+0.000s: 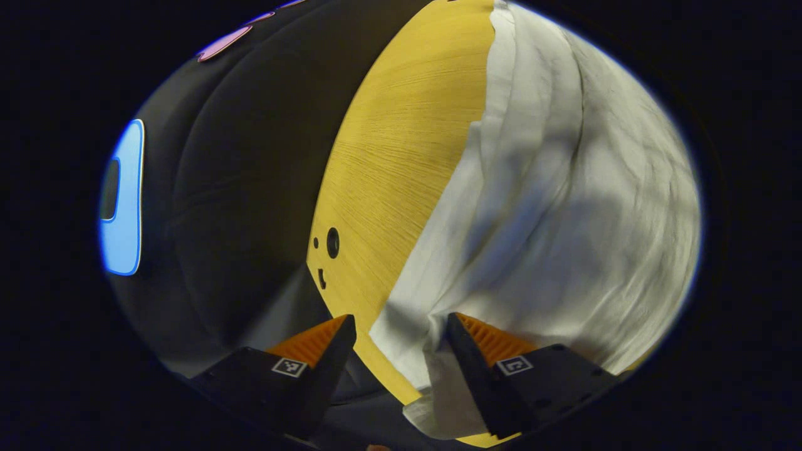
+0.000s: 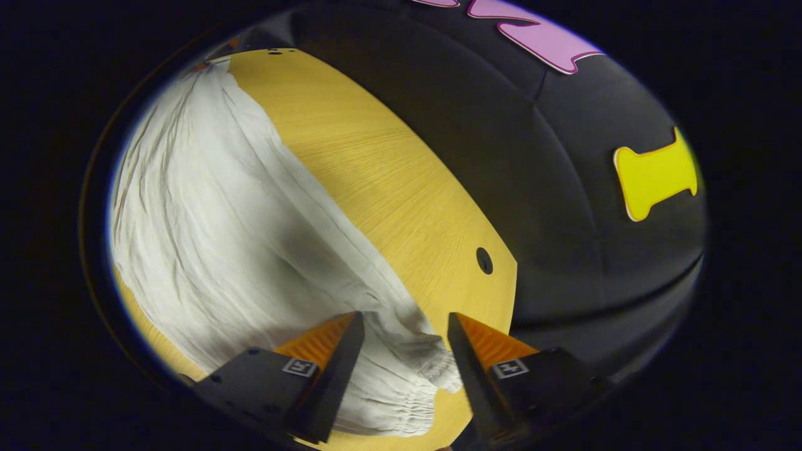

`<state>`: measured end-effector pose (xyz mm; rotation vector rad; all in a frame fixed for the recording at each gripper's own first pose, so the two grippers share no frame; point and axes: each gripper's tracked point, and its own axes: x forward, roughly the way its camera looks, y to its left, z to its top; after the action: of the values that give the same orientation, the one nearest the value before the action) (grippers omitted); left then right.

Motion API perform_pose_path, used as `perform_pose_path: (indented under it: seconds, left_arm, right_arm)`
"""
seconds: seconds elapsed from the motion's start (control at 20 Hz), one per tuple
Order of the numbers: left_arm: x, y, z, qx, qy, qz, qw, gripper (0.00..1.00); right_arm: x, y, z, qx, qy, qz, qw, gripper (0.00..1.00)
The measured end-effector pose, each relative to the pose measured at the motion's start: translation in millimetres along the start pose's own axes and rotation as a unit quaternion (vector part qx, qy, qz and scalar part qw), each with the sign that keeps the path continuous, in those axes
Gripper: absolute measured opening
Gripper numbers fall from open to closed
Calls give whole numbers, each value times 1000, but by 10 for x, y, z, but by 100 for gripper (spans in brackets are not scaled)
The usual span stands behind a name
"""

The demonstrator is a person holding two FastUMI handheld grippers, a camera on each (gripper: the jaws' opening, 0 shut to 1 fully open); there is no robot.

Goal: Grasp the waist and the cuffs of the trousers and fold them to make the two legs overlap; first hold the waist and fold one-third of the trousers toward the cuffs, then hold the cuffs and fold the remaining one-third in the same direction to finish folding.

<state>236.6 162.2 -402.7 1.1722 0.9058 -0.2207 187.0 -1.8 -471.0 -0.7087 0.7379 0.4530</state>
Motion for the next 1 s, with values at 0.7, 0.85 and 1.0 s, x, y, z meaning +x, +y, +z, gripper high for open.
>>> perform_pose_path:
  seconds: [0.7, 0.85, 1.0]
  left_arm:
    - [-959, 298, -296, -162, -45, 57, 984, 97]
    - [-1229, 297, -403, -241, -50, 78, 966, 96]
    - [-1437, 289, -492, -313, -55, 93, 943, 96]
  right_arm:
    - [-1238, -250, -71, 361, 4, -27, 932, 98]
    - [-1297, -29, -148, 476, 21, -17, 879, 98]
    - [-1199, 126, -314, 562, 42, -26, 825, 98]
